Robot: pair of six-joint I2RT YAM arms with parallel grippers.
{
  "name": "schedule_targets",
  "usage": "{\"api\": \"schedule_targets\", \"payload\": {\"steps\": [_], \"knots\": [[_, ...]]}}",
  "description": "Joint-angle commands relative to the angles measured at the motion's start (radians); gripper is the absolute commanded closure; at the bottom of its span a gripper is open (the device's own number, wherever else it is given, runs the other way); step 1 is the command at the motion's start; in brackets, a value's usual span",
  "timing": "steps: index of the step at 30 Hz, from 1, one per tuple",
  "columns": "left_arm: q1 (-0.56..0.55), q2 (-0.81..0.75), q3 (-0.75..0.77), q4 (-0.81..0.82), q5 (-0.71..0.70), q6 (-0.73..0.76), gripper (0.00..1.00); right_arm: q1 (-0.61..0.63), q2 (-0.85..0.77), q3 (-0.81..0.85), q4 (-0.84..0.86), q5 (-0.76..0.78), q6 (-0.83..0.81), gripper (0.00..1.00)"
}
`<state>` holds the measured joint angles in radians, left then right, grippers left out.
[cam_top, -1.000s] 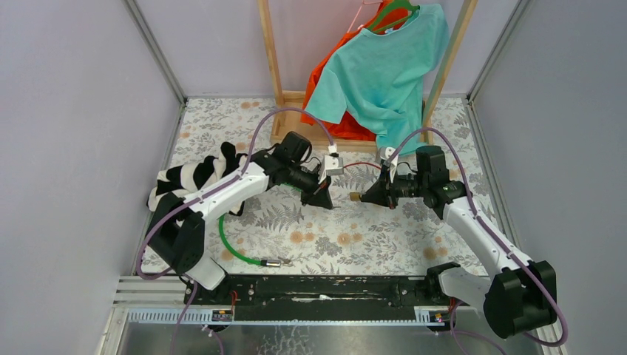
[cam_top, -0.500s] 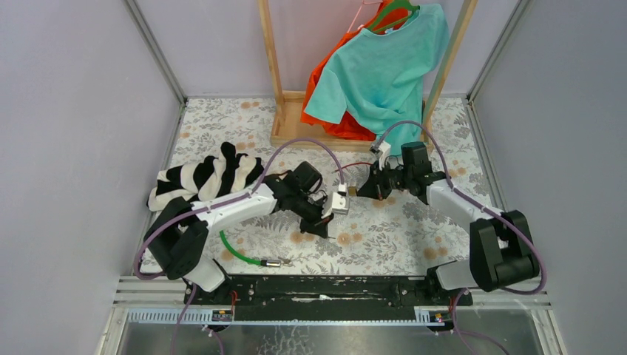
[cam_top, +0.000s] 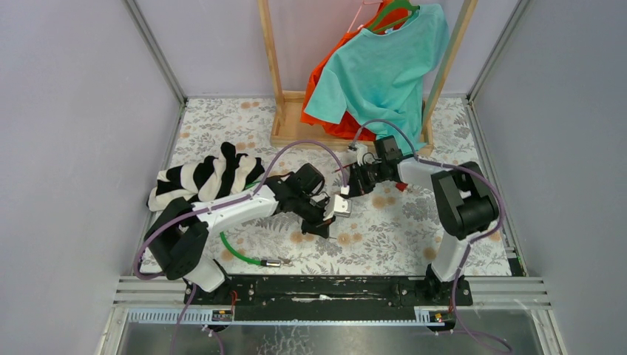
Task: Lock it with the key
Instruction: Place the lock at the center of the board, then place the key at the center of the board.
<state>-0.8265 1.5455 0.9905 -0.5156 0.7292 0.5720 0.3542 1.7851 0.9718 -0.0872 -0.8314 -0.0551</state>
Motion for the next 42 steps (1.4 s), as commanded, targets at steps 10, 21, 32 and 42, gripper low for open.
{"api": "schedule_targets", "payload": {"steps": [10, 21, 32, 42], "knots": [[-0.024, 0.108, 0.116, 0.043, 0.001, 0.021, 0.99, -0.003, 0.106, 0.104, -0.133, -0.020, -0.050, 0.71], [-0.052, 0.241, 0.161, 0.133, -0.090, -0.035, 0.99, -0.035, 0.070, 0.099, -0.196, 0.066, -0.125, 0.54], [-0.073, 0.302, 0.154, 0.207, -0.190, -0.059, 0.98, -0.125, -0.085, 0.084, -0.247, 0.169, -0.204, 0.32], [-0.080, 0.297, 0.154, 0.229, -0.250, -0.095, 0.67, -0.179, -0.346, 0.041, -0.297, 0.350, -0.293, 0.20]]}}
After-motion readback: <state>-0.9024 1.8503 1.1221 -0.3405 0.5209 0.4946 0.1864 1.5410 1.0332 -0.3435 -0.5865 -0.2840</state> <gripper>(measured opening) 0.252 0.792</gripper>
